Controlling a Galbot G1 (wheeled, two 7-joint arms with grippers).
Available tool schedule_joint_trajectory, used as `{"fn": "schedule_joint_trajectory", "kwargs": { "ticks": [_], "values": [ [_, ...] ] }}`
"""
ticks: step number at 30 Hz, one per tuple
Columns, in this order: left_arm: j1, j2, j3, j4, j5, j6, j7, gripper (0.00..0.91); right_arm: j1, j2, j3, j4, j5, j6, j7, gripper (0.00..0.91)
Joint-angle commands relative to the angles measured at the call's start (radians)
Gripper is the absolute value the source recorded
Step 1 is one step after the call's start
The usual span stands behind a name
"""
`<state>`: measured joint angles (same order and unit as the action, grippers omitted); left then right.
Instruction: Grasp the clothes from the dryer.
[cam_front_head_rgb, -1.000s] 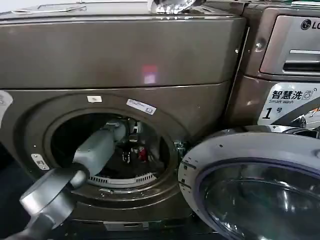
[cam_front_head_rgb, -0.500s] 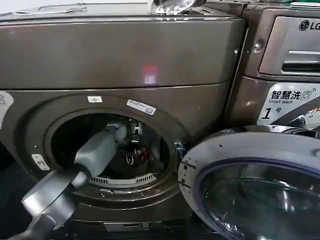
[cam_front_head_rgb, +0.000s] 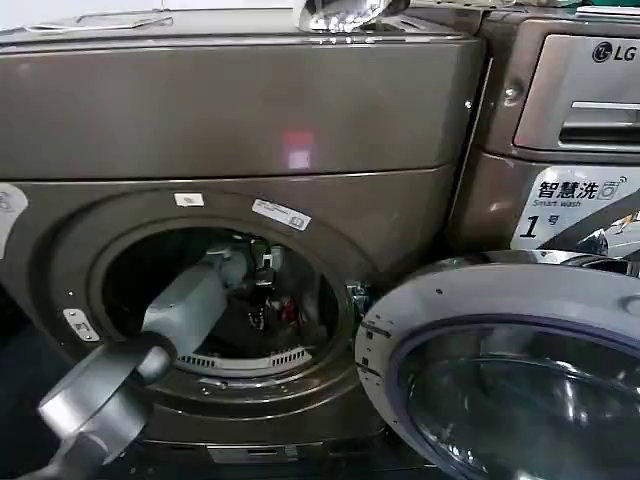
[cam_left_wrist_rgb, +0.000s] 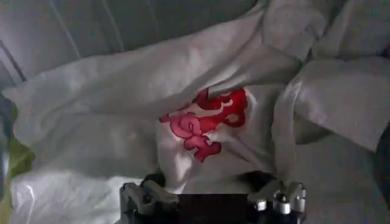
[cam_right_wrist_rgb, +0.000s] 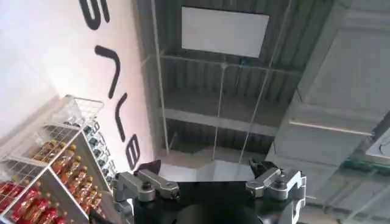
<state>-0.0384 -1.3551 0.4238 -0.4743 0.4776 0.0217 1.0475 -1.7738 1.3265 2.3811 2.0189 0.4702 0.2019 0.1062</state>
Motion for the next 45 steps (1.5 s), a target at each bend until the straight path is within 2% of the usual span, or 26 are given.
{"fn": "schedule_joint_trajectory", "kwargs": {
  "ticks": [1,14,31,38,42,45],
  "values": [
    [0.013,0.007,-0.009,0.004,0.007,-0.006,-0.003,0.068,-0.003,0.0,0.004,-0.003,0.003,0.0,0.0,0.907],
    [0.024,0.061,-0.039,0.001,0.013,-0.013,-0.002,0.0,-0.004,0.005,0.002,0.006,0.006,-0.001,0.0,0.907],
    [0.035,0.073,-0.053,-0.026,-0.017,-0.016,-0.08,0.0,-0.008,0.01,0.014,0.01,0.016,-0.002,0.001,0.907],
    [0.083,0.092,-0.106,-0.117,-0.169,0.022,-0.27,0.0,-0.001,0.011,0.009,0.018,0.017,-0.007,0.004,0.907],
    [0.132,0.108,-0.178,-0.211,-0.379,0.1,-0.367,0.0,0.0,0.012,0.009,0.023,0.019,-0.007,0.004,0.907],
    [0.162,0.11,-0.236,-0.242,-0.515,0.125,-0.427,0.0,-0.003,0.011,0.011,0.018,0.019,-0.005,0.004,0.907]
  ]
}}
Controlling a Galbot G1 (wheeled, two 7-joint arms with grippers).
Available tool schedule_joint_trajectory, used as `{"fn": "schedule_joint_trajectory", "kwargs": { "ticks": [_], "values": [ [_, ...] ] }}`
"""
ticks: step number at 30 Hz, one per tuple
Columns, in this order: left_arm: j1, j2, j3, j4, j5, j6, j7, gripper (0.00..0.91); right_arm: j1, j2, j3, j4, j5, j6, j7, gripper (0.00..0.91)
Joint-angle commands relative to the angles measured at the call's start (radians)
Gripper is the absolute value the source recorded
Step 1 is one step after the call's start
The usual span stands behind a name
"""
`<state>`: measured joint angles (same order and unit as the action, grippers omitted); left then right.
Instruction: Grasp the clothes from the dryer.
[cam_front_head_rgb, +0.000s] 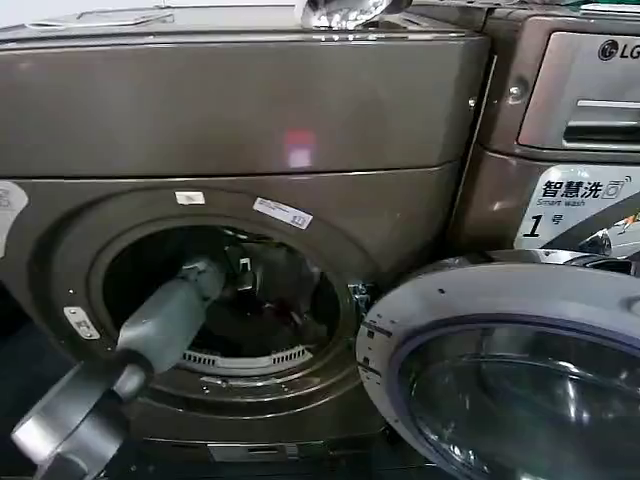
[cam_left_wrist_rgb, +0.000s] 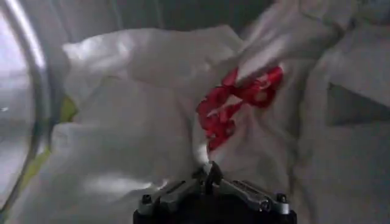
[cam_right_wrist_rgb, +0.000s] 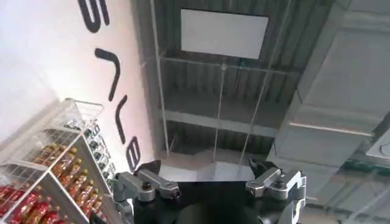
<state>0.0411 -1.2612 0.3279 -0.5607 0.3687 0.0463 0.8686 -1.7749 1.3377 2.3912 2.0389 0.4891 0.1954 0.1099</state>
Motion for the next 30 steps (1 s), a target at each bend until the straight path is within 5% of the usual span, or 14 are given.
{"fn": "schedule_joint_trajectory", "kwargs": {
  "ticks": [1,9,17,30],
  "values": [
    [0.092,0.015,-0.165,-0.164,-0.442,0.107,-0.266,0.0,-0.003,-0.002,0.002,-0.003,0.0,0.003,0.0,0.907],
    [0.14,-0.008,-0.28,-0.222,-0.701,0.129,-0.457,0.0,0.001,-0.008,-0.002,-0.007,-0.004,0.004,0.0,0.907],
    [0.176,-0.055,-0.34,-0.291,-0.786,0.157,-0.815,0.0,0.006,-0.005,-0.008,-0.009,-0.005,0.004,0.0,0.907],
    [0.244,-0.076,-0.4,-0.442,-1.009,0.208,-1.108,0.0,0.018,0.007,-0.031,0.001,-0.015,0.008,0.003,0.907]
  ]
}}
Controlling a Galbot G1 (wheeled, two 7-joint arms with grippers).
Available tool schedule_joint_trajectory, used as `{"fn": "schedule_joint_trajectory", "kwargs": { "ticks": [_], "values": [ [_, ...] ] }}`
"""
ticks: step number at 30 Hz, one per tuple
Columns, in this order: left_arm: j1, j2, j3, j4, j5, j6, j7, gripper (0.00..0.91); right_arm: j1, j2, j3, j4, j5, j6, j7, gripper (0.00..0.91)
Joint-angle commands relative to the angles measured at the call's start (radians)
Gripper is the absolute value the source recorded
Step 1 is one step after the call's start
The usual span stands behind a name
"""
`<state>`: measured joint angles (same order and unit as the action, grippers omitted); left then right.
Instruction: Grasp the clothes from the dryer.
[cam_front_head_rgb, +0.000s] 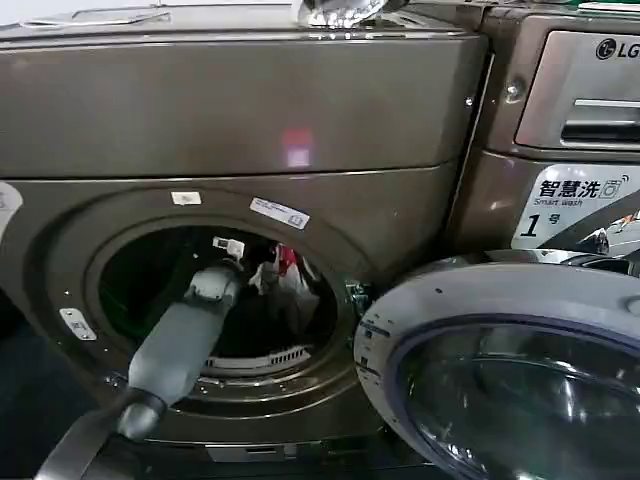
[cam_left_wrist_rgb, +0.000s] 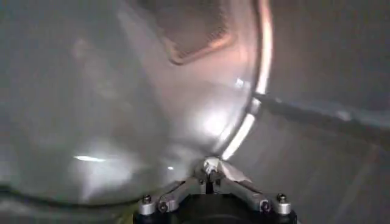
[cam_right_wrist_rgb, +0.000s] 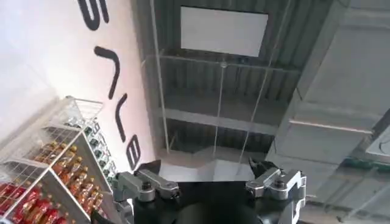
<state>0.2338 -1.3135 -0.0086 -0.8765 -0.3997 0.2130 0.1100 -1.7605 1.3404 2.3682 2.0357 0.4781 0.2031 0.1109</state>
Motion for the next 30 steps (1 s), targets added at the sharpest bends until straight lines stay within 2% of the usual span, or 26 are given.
{"fn": "schedule_joint_trajectory", "kwargs": {
  "ticks": [1,12,28,30],
  "values": [
    [0.052,-0.027,-0.064,-0.129,-0.244,0.043,-0.357,0.0,0.004,0.005,-0.009,0.004,-0.004,0.001,0.002,0.907],
    [0.099,-0.024,-0.069,-0.284,-0.238,0.071,-0.407,0.0,0.012,0.007,-0.015,0.009,-0.01,-0.002,0.008,0.907],
    [0.101,-0.027,-0.066,-0.297,-0.156,0.045,-0.421,0.0,0.01,0.015,-0.017,0.012,-0.015,-0.012,0.008,0.907],
    [0.1,-0.028,-0.066,-0.294,-0.151,0.044,-0.419,0.0,0.01,0.013,-0.02,0.014,0.002,0.009,0.008,0.907]
  ]
}}
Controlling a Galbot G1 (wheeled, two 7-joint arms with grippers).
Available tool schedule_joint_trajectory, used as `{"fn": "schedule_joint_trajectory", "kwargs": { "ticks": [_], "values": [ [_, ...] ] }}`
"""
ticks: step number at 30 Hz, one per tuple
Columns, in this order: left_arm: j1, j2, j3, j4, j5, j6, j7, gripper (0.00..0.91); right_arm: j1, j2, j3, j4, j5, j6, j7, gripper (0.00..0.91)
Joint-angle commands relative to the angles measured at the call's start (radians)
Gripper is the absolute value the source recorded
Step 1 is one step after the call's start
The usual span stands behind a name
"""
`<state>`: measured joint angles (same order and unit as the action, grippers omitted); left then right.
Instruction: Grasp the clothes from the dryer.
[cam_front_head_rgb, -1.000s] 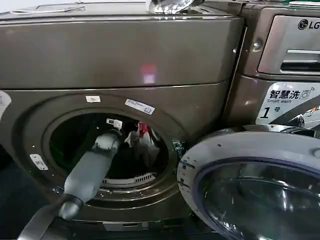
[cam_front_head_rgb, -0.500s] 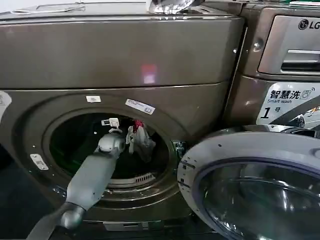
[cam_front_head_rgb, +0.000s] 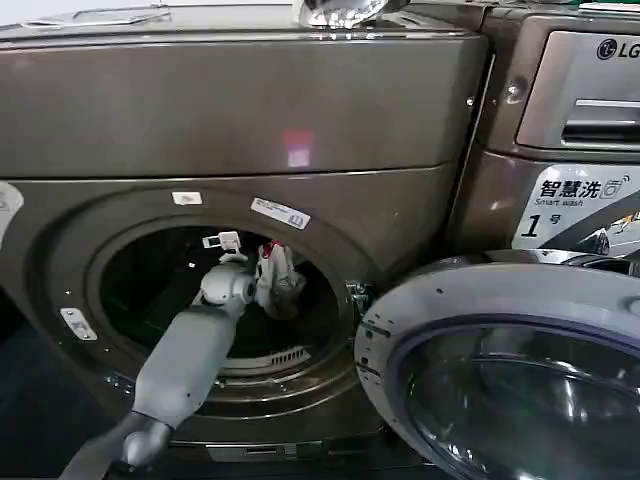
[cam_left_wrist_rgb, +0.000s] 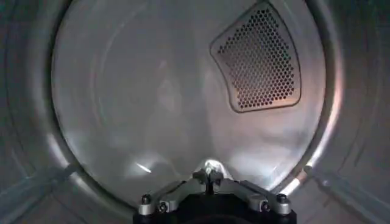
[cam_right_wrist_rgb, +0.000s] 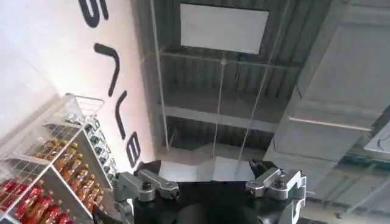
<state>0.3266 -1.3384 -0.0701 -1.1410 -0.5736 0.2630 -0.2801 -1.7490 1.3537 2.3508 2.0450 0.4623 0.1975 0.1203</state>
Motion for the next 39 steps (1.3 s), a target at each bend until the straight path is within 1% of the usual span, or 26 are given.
{"fn": "schedule_joint_trajectory", "kwargs": {
  "ticks": [1,5,22,39],
  "values": [
    [0.007,-0.003,-0.004,-0.029,0.028,-0.007,-0.028,0.0,-0.001,-0.003,-0.002,0.005,0.022,0.022,0.001,0.907],
    [0.005,-0.003,-0.003,-0.022,0.046,-0.011,-0.02,0.0,-0.004,-0.003,-0.004,0.003,0.017,0.009,0.0,0.907],
    [-0.004,-0.002,0.002,-0.006,0.065,-0.014,-0.005,0.0,-0.003,-0.002,0.003,-0.006,0.013,0.026,0.001,0.907],
    [-0.006,0.0,0.003,0.009,0.075,-0.026,0.009,0.0,0.002,-0.002,0.001,-0.005,0.007,0.025,-0.003,0.907]
  ]
}}
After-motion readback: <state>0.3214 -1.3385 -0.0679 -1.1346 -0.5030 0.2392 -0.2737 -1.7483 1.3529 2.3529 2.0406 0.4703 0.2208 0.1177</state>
